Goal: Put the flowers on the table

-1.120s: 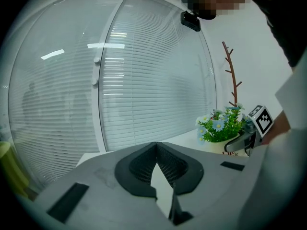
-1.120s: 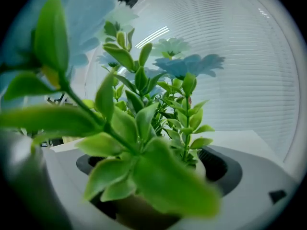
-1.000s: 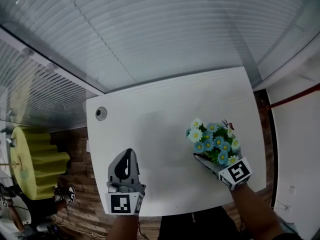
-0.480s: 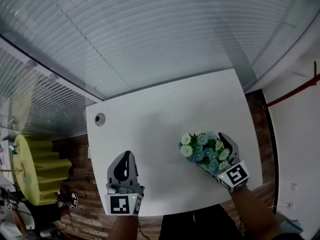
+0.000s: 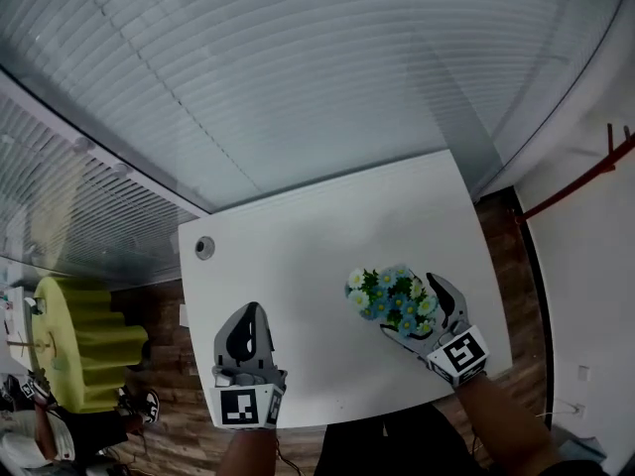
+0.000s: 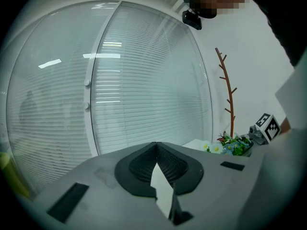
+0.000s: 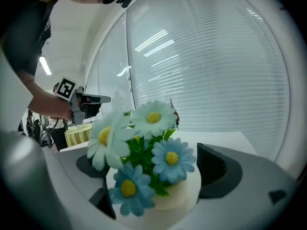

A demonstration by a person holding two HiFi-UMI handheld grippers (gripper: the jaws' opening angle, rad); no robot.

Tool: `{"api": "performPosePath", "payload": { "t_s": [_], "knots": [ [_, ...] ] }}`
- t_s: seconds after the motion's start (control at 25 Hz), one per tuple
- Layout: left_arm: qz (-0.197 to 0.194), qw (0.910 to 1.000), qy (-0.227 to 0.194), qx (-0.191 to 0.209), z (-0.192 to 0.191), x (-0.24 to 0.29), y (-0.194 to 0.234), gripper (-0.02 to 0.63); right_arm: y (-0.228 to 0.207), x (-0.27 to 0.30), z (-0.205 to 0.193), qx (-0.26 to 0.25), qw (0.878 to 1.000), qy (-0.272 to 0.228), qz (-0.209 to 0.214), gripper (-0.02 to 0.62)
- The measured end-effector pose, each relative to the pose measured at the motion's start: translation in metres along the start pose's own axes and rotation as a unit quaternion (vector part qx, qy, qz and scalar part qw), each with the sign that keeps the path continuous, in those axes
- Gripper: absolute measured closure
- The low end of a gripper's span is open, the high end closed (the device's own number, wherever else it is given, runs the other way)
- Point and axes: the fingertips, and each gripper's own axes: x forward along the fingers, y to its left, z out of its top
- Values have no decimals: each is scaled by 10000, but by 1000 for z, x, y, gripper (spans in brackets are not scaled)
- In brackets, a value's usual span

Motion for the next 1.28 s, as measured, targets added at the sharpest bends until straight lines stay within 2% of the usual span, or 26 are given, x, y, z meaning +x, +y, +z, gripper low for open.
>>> {"api": "performPosePath", "payload": {
  "t_s": [0.12, 0.56, 0.76, 1.08, 1.28],
  "knots": [
    [55, 10000, -57, -52, 9, -8, 3, 601, 5, -8, 8, 54, 10000, -55, 26, 74],
    [21, 9994, -309, -160, 46, -23, -8, 601, 14, -29, 51, -420, 9989, -132, 185, 74],
    [68, 9991, -414, -88, 60, -37, -2, 601, 14, -37, 68, -376, 9992, -120, 68, 74],
    [189, 9983, -536, -98, 76, -59, 5, 601, 9, -55, 112, -507, 9974, -484, -157, 74],
    [108, 9979, -635, 2, 85, -61, 7, 601, 2, -63, 140, -585, 9947, -736, -404, 75]
  ]
}}
